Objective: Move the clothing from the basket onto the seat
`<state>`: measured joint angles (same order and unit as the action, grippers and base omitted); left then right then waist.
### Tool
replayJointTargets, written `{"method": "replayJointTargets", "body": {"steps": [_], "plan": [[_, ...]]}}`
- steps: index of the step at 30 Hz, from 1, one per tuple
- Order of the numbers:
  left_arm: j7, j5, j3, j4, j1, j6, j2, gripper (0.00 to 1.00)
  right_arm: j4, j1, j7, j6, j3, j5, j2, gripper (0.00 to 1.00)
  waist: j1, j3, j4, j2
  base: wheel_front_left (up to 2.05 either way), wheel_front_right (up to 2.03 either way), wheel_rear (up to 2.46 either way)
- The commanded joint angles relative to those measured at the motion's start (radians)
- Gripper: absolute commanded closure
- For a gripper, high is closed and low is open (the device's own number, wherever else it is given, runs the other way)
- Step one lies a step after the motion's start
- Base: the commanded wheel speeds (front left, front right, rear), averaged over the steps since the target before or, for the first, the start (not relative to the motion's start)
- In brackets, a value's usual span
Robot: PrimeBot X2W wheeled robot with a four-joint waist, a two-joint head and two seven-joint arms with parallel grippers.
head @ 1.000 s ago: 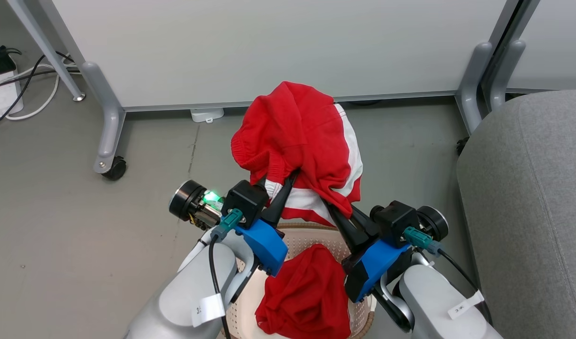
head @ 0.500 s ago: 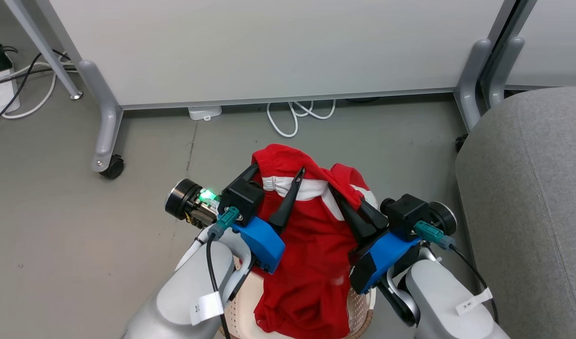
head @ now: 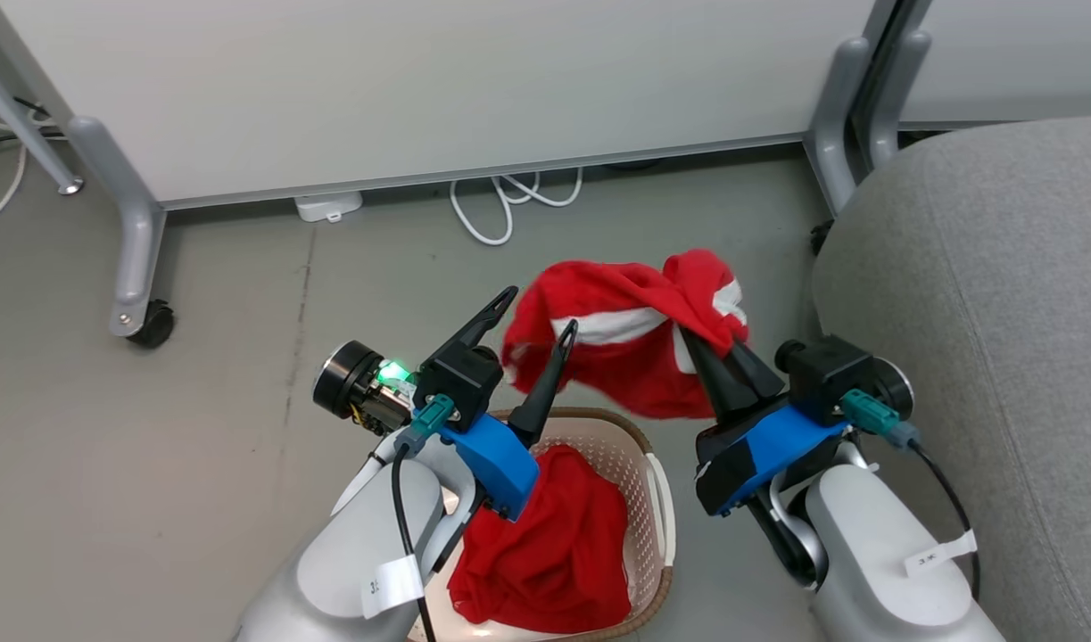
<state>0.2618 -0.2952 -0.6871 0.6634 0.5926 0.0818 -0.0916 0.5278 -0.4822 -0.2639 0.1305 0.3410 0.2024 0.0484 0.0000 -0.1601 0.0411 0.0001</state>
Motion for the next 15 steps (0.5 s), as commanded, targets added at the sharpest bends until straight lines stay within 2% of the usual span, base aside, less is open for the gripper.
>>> {"method": "replayJointTargets", "body": {"steps": [1, 15], "plan": [[0.005, 0.004, 0.002, -0.004, -0.01, 0.004, -0.001, 0.0, -0.012, -0.003, -0.001, 0.0, -0.018, -0.011, 0.004, 1.0, 0.0, -0.01, -0.019, -0.0001, 0.0, 0.0, 0.0], [0.005, 0.023, -0.022, -0.027, -0.016, 0.018, 0.0, 0.0, -0.084, 0.028, -0.001, 0.0, -0.171, -0.071, 0.003, 1.0, 0.0, -0.047, -0.156, -0.0001, 0.0, 0.0, 0.0]]}}
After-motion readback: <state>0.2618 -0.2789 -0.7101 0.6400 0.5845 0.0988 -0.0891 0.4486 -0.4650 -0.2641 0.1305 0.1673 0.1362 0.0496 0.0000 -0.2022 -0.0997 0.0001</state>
